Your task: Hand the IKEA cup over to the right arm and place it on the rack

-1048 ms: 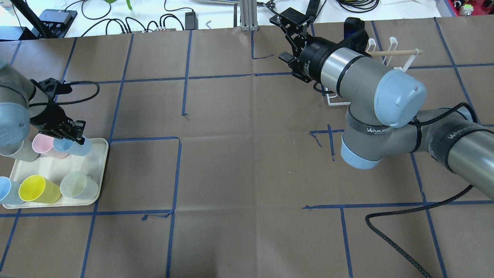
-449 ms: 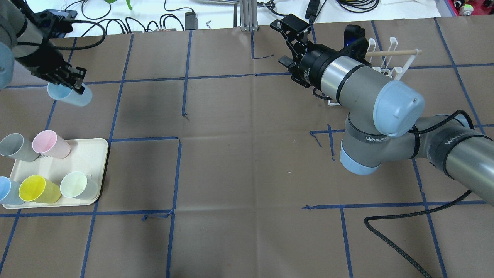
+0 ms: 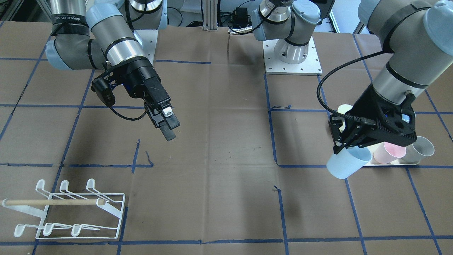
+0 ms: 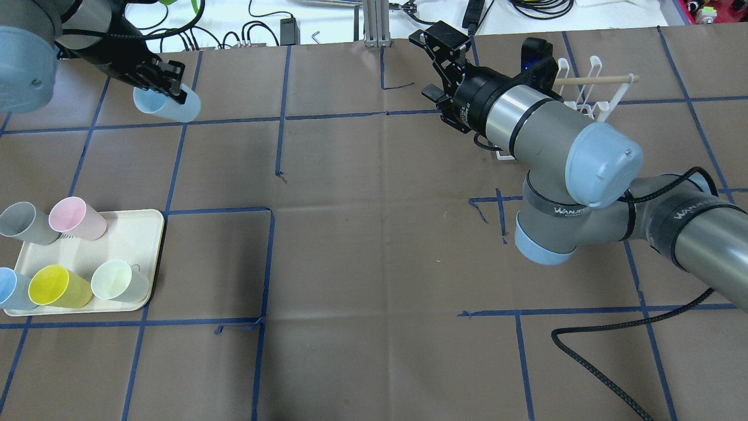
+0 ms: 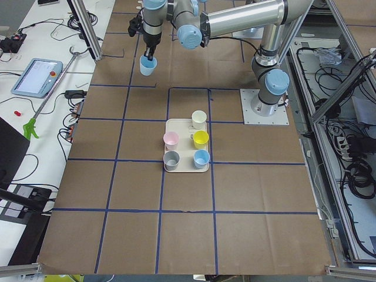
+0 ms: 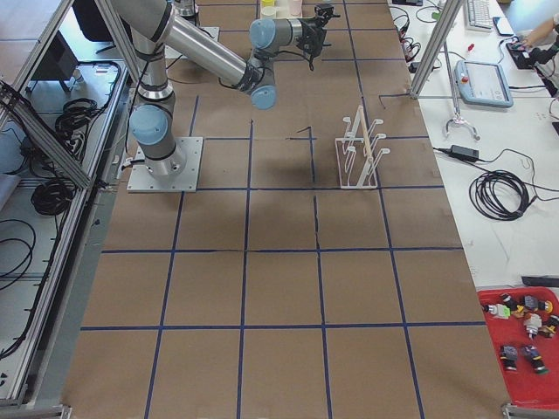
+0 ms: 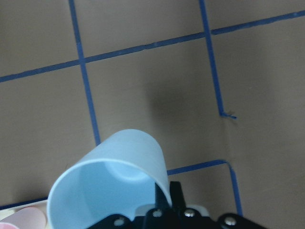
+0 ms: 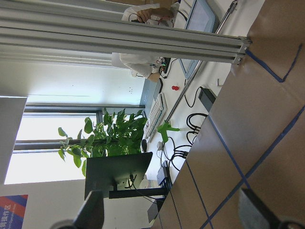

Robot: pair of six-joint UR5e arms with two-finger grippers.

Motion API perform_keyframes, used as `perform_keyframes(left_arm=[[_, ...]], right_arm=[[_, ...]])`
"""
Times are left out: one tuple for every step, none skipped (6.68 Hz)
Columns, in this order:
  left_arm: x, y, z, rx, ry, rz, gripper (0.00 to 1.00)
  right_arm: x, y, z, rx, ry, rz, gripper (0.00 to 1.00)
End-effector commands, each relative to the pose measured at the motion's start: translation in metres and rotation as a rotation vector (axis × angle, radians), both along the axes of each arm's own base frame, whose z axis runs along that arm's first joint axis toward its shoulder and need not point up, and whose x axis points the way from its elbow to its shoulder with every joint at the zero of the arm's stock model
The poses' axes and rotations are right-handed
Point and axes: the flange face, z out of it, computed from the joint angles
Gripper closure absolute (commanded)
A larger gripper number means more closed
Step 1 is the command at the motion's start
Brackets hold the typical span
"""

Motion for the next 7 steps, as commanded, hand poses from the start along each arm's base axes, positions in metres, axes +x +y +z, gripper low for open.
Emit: perform_keyframes(left_arm=[[-0.045, 0.002, 0.029, -0.168, 0.242, -0.083, 1.00], [-0.078, 0.009, 0.024, -0.266, 0.287, -0.158, 1.00], [-0.097, 0.011, -0.001, -0.384, 0.366, -0.207, 1.00], [-0.105, 0.023, -0.015, -0.459, 0.449, -0.209, 1.00], [-0.112, 0.040, -0.028, -0.540, 0.515, -0.253, 1.00], [-0.118, 0.058, -0.037, -0.605, 0.567, -0.302, 0.99], [-0.123, 0.073, -0.047, -0.660, 0.602, -0.354, 0.99]], right_arm=[[0.000, 0.000, 0.000, -0.001, 0.000, 0.001, 0.00], [0.000, -0.001, 0.000, -0.001, 0.000, 0.000, 0.00], [0.000, -0.001, 0.000, -0.001, 0.000, 0.000, 0.00], [-0.001, -0.002, -0.002, 0.002, 0.001, -0.003, 0.00], [-0.002, -0.002, -0.003, 0.006, 0.000, -0.005, 0.00], [-0.002, -0.002, -0.002, 0.005, 0.000, -0.007, 0.00], [-0.002, -0.003, -0.002, 0.003, 0.000, -0.007, 0.00]])
